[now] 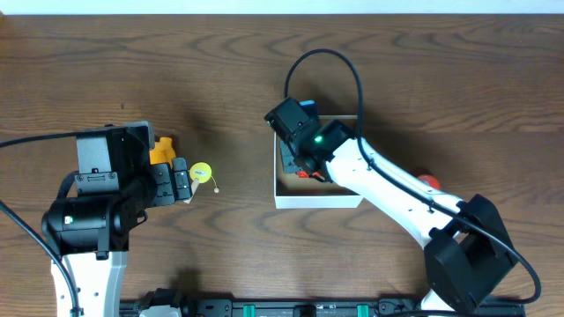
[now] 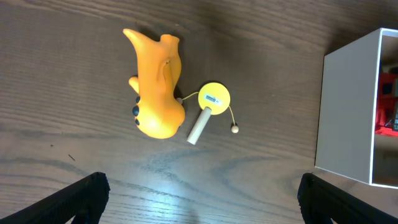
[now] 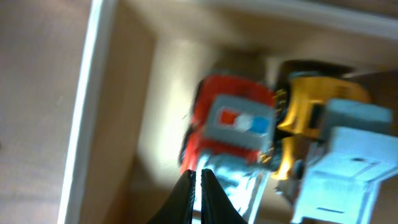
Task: Pack container
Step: 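Release the fire truck and move the right gripper to the orange ball, then grasp the orange-grey ball with the right gripper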
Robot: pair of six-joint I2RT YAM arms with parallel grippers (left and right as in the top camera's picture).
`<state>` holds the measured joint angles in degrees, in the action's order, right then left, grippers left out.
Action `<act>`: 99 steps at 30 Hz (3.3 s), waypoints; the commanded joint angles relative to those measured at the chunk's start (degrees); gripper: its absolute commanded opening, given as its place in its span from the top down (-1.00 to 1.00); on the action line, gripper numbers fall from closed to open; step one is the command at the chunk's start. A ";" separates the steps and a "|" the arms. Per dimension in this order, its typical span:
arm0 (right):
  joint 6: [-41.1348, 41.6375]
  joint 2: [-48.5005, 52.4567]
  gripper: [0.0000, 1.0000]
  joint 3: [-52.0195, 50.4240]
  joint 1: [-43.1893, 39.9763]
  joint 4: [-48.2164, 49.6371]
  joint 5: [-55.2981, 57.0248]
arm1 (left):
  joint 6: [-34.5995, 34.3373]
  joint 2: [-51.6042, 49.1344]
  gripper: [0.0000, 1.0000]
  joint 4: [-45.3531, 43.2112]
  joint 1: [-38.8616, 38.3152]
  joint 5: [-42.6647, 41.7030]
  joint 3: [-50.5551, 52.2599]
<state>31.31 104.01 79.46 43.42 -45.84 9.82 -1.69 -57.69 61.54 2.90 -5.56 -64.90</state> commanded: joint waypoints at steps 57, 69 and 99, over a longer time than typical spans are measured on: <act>-21.79 7.39 0.53 1.11 -1.03 13.11 -1.01 | -0.59 0.02 -0.96 0.15 0.15 0.17 0.02; -7.67 -5.20 -0.17 10.10 -8.33 1.16 10.23 | -0.59 0.02 -0.96 0.15 0.15 0.17 0.02; 11.32 -18.49 -0.98 -20.35 -49.18 -11.02 -7.98 | -0.81 0.02 -0.96 0.15 0.15 -0.02 0.02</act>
<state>41.71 85.25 61.87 -6.24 -58.39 3.03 -1.72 -57.69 61.52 2.90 -5.58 -64.90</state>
